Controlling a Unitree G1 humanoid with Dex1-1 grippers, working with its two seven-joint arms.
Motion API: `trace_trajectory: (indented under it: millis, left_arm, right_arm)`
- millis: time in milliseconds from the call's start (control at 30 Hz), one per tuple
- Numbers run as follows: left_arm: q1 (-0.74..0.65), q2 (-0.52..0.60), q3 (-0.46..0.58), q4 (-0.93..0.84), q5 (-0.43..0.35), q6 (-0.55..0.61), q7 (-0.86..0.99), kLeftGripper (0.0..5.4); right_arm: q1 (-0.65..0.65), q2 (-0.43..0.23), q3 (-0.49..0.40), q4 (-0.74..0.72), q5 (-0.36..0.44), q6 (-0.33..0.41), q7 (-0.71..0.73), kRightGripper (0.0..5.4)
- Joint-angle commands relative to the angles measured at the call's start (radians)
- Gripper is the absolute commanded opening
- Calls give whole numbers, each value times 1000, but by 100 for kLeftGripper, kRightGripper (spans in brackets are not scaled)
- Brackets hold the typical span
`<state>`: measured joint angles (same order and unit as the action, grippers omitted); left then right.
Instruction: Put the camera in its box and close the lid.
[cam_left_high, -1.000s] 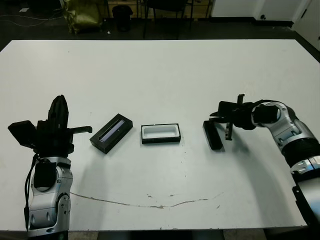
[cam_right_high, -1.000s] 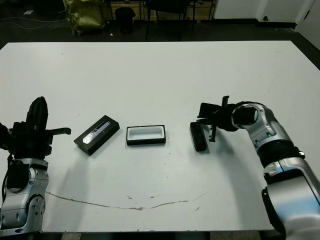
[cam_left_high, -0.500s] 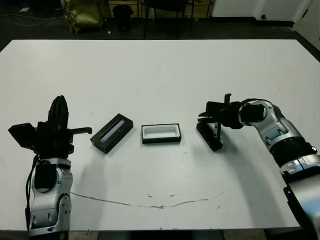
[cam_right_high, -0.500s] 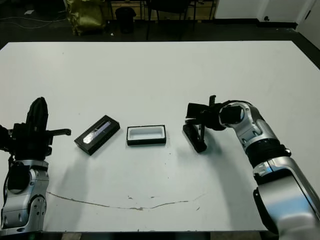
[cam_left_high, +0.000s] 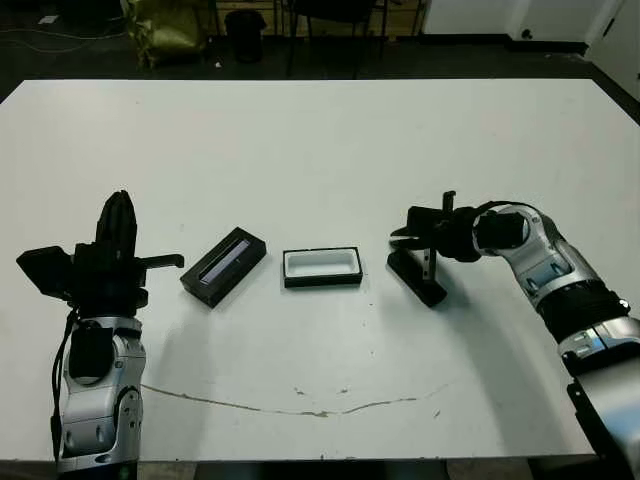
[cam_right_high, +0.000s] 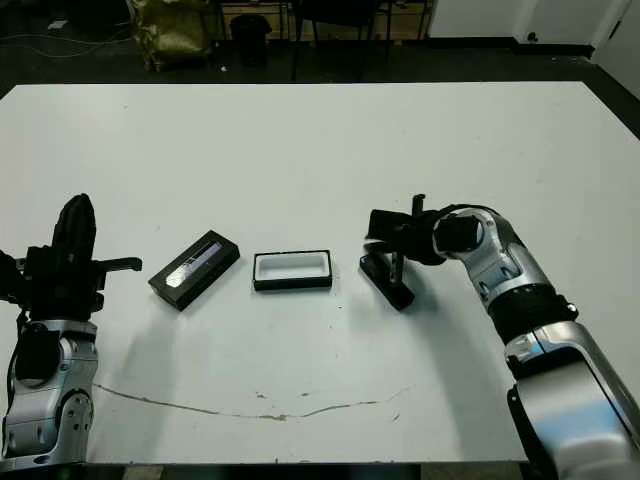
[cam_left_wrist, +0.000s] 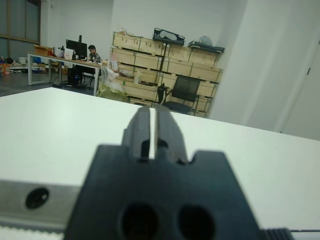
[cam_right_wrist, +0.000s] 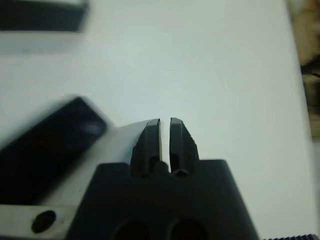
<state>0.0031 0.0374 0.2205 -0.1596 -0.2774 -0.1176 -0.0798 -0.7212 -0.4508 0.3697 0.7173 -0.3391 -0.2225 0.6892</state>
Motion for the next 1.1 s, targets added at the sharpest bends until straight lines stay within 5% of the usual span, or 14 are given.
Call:
trace_trajectory:
  millis: [33, 333, 500, 600, 733, 867, 1000, 1100]
  left_arm:
    - [10, 6, 1, 18, 11, 1, 0, 1]
    - [13, 2, -7, 6, 18, 15, 13, 1]
    - [14, 5, -10, 12, 28, 2, 14, 1]
    - [15, 2, -8, 12, 24, 7, 16, 1]
    - [19, 3, -9, 11, 24, 8, 14, 1]
    - [18, 5, -9, 12, 24, 9, 12, 1]
    - [21, 6, -15, -1, 34, 18, 20, 1]
    - [16, 5, -17, 11, 36, 2, 12, 1]
  right_arm:
    - [28, -3, -43, -3, -38, 47, -167, 0]
    - [-2, -16, -155, 43, -8, 35, -376, 0]
    - [12, -9, -257, -83, 126, 67, -324, 0]
    - [72, 14, -338, -272, 283, 202, -247, 0]
    - [209, 26, -417, -654, 489, 564, -207, 0]
    - [340, 19, -469, -922, 624, 799, -215, 0]
    - [475, 1, -503, -1129, 681, 891, -226, 0]
    - [559, 10, -536, -1184, 712, 870, -218, 0]
